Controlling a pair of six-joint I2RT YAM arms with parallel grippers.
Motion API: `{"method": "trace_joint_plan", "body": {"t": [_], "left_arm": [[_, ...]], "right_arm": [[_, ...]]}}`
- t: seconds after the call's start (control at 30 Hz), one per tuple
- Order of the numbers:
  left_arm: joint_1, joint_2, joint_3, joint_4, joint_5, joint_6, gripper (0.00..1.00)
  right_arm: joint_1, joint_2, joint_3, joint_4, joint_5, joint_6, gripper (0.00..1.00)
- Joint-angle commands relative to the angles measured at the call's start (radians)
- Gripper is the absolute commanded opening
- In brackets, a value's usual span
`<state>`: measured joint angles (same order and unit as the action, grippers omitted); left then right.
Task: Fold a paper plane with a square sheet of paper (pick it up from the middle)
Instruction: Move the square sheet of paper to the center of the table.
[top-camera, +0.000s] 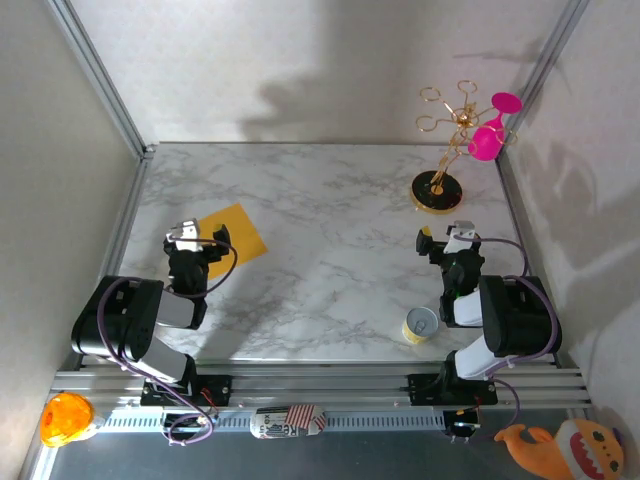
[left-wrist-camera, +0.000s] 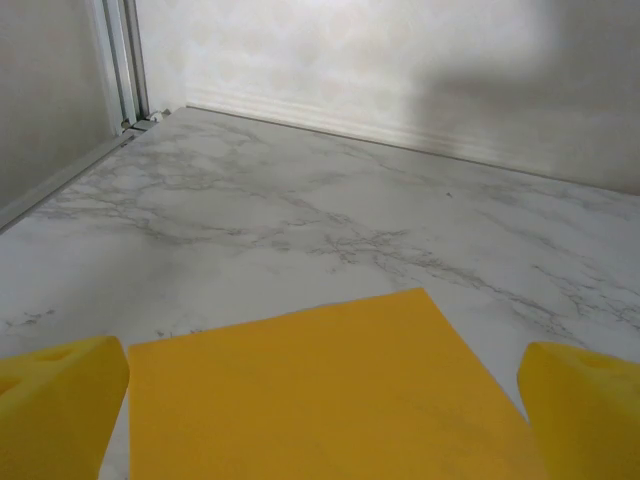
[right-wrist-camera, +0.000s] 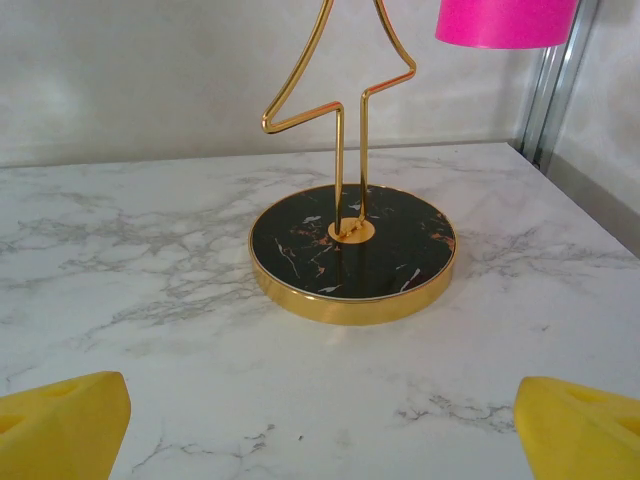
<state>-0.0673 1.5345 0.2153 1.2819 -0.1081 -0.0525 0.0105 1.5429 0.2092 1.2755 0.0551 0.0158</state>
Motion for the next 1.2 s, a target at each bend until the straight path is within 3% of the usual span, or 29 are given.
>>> {"method": "trace_joint_plan", "body": {"t": [0.0,1.0,1.17], "left_arm": [[0.006,0.008,0.013,0.013,-0.015,-0.01,0.99],[0.007,0.008,0.009,0.016,-0.015,-0.01,0.99],[0.006,-0.091,0.023,-0.083,-0.053,-0.022,0.99]], "right_arm": [[-0.004,0.005,0.006,0.028,-0.002,0.012,0.99],[-0.004,0.0,0.002,0.031,-0.009,0.01,0.99],[-0.004,-0.149,0.031,-0.143,0.01,0.014,0.99]]}}
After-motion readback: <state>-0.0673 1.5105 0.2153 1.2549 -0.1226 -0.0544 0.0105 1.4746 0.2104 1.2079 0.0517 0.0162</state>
